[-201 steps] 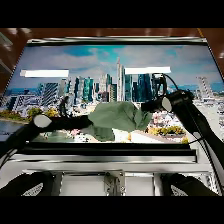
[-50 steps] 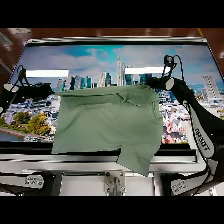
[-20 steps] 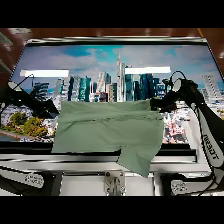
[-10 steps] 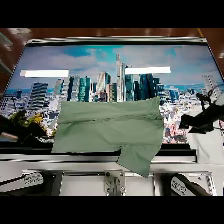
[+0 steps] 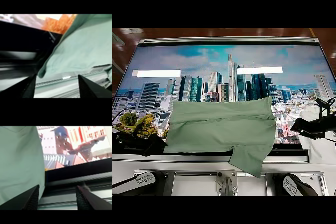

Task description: Fold the shirts.

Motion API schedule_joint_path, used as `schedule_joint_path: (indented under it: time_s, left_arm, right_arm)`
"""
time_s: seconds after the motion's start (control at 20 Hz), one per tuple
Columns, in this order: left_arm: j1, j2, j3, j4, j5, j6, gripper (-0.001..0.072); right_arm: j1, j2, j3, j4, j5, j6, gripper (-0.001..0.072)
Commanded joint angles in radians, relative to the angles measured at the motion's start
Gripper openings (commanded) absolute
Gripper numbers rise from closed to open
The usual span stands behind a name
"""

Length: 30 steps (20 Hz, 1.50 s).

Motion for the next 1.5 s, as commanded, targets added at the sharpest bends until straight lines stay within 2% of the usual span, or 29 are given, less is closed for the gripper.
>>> schedule_joint_path:
  time_s: [0.0, 0.35, 0.4, 0.45, 0.5, 0.55, 0.6, 0.65, 0.7, 0.85, 0.9, 1.0, 1.2, 1.45]
  left_arm:
    - [-0.005, -0.002, -0.020, -0.048, 0.035, 0.006, 0.0592]
    - [-0.085, -0.057, -0.028, -0.055, 0.040, 0.005, 0.0591]
    - [-0.106, -0.069, -0.028, -0.054, 0.050, -0.003, 0.0571]
    - [-0.125, -0.081, -0.027, -0.055, 0.063, -0.016, 0.0496]
    - [-0.142, -0.092, -0.027, -0.055, 0.077, -0.039, 0.0335]
    - [-0.156, -0.096, -0.027, -0.055, 0.083, -0.059, 0.0248]
    - [-0.167, -0.096, -0.027, -0.056, 0.081, -0.059, 0.0215]
    - [-0.173, -0.096, -0.026, -0.056, 0.080, -0.059, 0.0086]
    - [-0.173, -0.095, -0.026, -0.060, 0.080, -0.059, 0.0043]
    - [-0.173, -0.090, -0.018, -0.058, 0.073, -0.058, 0.0042]
    - [-0.171, -0.090, -0.012, -0.058, 0.068, -0.059, 0.0042]
    - [-0.171, -0.088, 0.002, -0.058, 0.048, -0.059, 0.0042]
    - [-0.171, -0.073, 0.013, -0.058, 0.037, -0.059, 0.0042]
    - [-0.171, -0.072, 0.013, -0.062, 0.037, -0.055, 0.0042]
  right_arm:
    - [-0.003, -0.008, -0.005, -0.002, -0.031, -0.003, 0.0581]
    - [-0.003, -0.034, -0.029, 0.003, -0.031, 0.000, 0.0580]
    - [-0.003, -0.034, -0.043, 0.013, -0.033, 0.000, 0.0580]
    - [-0.003, -0.034, -0.060, 0.022, -0.034, -0.001, 0.0580]
    - [-0.003, -0.034, -0.078, 0.028, -0.034, -0.001, 0.0580]
    - [-0.003, -0.034, -0.099, 0.035, -0.034, -0.002, 0.0580]
    - [-0.003, -0.034, -0.124, 0.038, -0.034, -0.002, 0.0580]
    - [-0.003, -0.034, -0.150, 0.043, -0.032, -0.003, 0.0580]
    - [-0.003, -0.034, -0.176, 0.054, -0.023, -0.010, 0.0580]
    - [-0.003, -0.034, -0.280, 0.204, 0.015, -0.121, 0.0580]
    - [-0.003, -0.034, -0.315, 0.256, 0.006, -0.143, 0.0580]
    - [-0.003, -0.034, -0.377, 0.266, -0.042, -0.144, 0.0581]
    - [0.047, -0.034, -0.444, 0.291, -0.143, -0.121, 0.0579]
    - [0.249, -0.090, -0.444, 0.222, -0.283, 0.039, 0.0578]
